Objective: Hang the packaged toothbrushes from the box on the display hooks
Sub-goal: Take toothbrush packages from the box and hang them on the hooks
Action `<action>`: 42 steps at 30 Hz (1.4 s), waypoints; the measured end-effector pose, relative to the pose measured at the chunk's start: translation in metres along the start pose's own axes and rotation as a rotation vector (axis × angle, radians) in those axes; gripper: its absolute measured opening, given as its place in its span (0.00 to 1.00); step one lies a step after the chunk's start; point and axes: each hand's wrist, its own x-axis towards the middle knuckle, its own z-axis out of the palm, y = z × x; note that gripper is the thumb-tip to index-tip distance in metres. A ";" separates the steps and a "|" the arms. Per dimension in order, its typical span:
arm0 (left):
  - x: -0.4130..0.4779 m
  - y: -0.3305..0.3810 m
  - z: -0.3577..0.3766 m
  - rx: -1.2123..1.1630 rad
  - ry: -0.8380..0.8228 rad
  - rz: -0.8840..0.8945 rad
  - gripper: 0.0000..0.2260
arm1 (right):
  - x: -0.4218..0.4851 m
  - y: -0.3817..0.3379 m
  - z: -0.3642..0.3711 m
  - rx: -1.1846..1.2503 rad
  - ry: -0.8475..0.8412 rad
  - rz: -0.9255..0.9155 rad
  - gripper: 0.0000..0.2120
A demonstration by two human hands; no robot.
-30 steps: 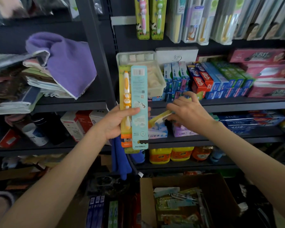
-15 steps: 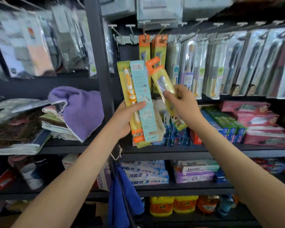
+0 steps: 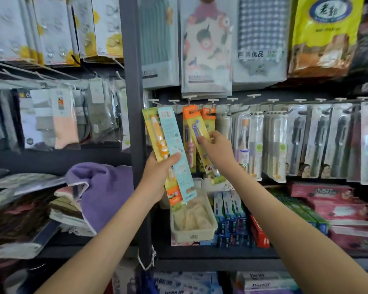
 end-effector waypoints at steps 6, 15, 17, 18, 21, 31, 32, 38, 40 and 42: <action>0.007 0.014 -0.013 0.129 0.006 0.161 0.13 | 0.029 -0.002 0.026 -0.034 0.036 0.050 0.19; 0.009 0.018 -0.029 0.059 -0.067 0.085 0.11 | 0.061 0.009 0.053 -0.113 -0.059 0.246 0.21; 0.008 0.015 -0.033 0.061 -0.078 0.050 0.10 | 0.054 0.011 0.056 -0.221 -0.047 0.191 0.22; 0.007 0.013 -0.035 0.072 -0.085 0.039 0.10 | 0.048 0.011 0.055 -0.247 0.004 0.115 0.22; 0.006 0.010 -0.038 0.128 -0.107 0.024 0.10 | 0.015 0.001 0.042 -0.021 0.071 -0.065 0.24; 0.002 -0.016 -0.023 0.263 -0.259 -0.088 0.17 | -0.028 0.012 -0.008 0.374 -0.454 0.048 0.08; 0.002 -0.020 -0.022 0.258 -0.249 -0.110 0.16 | -0.030 0.018 -0.013 0.398 -0.436 0.062 0.08; -0.004 -0.052 -0.022 0.208 -0.164 -0.258 0.15 | -0.042 0.042 -0.038 0.506 -0.325 0.110 0.12; -0.008 -0.058 -0.019 0.185 -0.144 -0.302 0.15 | -0.047 0.047 -0.043 0.541 -0.356 0.072 0.12; -0.011 -0.060 -0.015 0.115 -0.096 -0.340 0.16 | -0.053 0.053 -0.045 0.569 -0.410 0.034 0.16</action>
